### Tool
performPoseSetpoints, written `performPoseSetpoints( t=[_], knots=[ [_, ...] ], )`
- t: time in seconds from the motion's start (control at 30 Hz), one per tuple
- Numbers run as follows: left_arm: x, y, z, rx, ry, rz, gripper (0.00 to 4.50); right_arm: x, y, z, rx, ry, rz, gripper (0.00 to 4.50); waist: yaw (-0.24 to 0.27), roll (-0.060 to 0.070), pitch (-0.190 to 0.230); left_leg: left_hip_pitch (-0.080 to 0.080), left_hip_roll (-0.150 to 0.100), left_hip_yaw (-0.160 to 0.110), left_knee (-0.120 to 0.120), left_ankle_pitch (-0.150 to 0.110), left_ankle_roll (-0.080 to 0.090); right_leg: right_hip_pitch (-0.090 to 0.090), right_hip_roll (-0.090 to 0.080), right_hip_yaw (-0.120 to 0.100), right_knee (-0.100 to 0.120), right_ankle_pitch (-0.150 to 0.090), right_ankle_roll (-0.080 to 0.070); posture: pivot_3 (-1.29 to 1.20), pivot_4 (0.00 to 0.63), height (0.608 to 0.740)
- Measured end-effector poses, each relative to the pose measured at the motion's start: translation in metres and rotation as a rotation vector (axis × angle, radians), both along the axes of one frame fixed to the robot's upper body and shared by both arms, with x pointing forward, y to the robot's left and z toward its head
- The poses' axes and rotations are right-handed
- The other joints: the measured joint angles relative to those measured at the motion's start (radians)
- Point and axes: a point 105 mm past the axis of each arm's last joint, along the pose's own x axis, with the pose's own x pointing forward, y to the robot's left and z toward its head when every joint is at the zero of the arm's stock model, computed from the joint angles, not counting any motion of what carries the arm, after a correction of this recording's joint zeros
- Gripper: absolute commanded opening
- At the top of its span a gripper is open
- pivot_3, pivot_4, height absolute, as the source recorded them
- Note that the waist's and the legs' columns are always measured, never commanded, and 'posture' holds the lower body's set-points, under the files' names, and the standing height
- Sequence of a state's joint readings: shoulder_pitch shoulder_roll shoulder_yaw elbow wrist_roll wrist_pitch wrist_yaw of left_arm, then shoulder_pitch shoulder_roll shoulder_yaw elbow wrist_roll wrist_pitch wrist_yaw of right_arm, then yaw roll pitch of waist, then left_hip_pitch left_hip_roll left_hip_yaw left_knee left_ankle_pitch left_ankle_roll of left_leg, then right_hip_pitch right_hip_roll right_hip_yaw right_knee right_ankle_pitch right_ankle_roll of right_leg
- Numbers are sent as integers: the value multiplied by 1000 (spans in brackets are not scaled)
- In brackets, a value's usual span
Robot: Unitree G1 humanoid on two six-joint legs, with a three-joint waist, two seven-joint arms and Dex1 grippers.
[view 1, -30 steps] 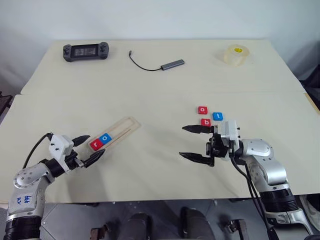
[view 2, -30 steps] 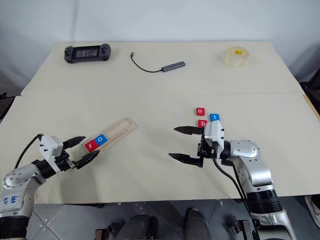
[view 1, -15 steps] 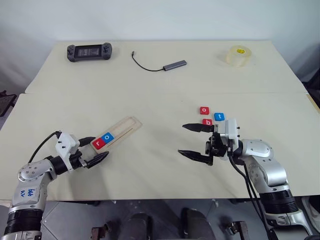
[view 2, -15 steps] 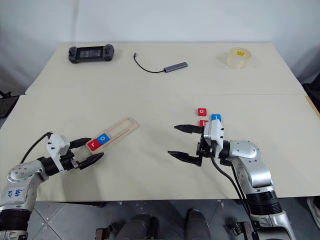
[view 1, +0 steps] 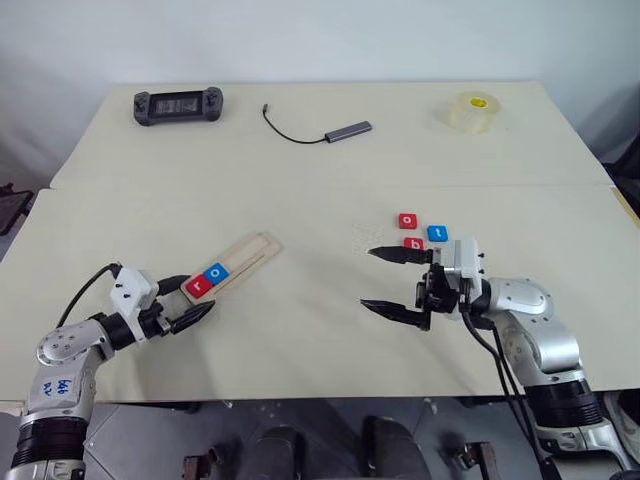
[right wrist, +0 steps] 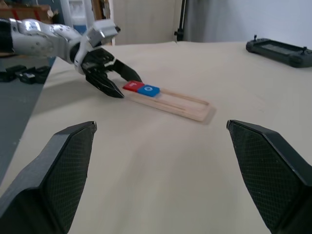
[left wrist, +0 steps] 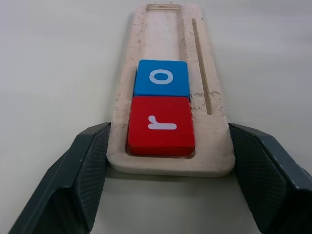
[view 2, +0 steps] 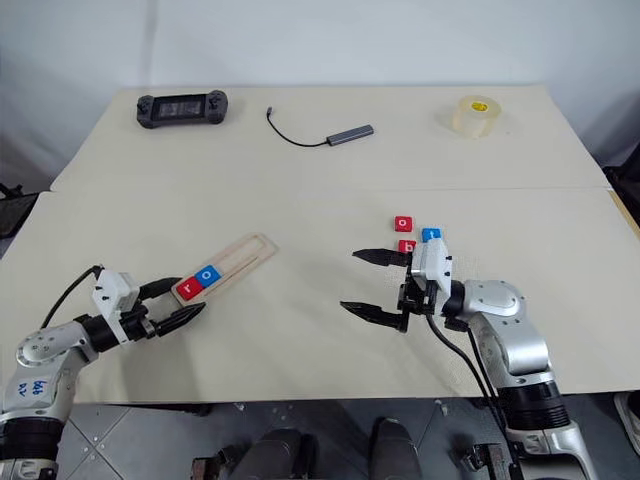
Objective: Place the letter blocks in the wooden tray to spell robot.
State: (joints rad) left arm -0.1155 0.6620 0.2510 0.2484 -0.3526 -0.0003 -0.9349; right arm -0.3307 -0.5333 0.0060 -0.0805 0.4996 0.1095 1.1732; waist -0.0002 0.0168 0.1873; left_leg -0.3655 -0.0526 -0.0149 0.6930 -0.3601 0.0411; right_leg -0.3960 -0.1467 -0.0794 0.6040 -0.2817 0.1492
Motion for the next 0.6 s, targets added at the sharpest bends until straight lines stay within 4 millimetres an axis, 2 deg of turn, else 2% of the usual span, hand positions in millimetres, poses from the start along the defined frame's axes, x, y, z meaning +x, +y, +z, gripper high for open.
performPoseSetpoints(
  t=[0.07,0.1,0.2,0.27,0.43,0.6],
  knots=[
    [0,-13,1,5,-1,-63,3399,0,-8,0,-10,-3,-24,4500,6,0,0,-1,-1,-1,0,0,0,0,-1,-1,0,0,0,0,150,740],
    [-1,-28,4,14,-9,-132,3399,-1,-14,-2,-24,6,-43,4500,13,0,0,-2,-1,-2,1,0,1,0,-1,-1,-1,0,0,0,150,740],
    [3,-88,21,35,-65,-395,3399,-7,-41,-12,-64,39,-128,4500,36,-1,0,-5,-4,-4,3,0,2,0,-2,-2,-2,0,1,0,150,740],
    [6,-115,29,76,-91,-517,3399,-13,-55,-16,-81,51,-180,4500,33,-1,0,-5,-5,-3,3,0,2,0,-2,-1,-2,1,1,0,150,740],
    [17,-155,22,154,-58,-680,3399,-32,-85,-29,-103,107,-301,4500,24,-1,0,-4,-3,1,1,0,2,0,1,-1,-3,1,1,0,150,740],
    [29,-170,7,227,-7,-729,3399,-47,-99,-32,-116,114,-393,4500,24,-1,1,-3,-1,2,3,1,2,0,1,0,-2,1,2,0,150,740]
  ],
)
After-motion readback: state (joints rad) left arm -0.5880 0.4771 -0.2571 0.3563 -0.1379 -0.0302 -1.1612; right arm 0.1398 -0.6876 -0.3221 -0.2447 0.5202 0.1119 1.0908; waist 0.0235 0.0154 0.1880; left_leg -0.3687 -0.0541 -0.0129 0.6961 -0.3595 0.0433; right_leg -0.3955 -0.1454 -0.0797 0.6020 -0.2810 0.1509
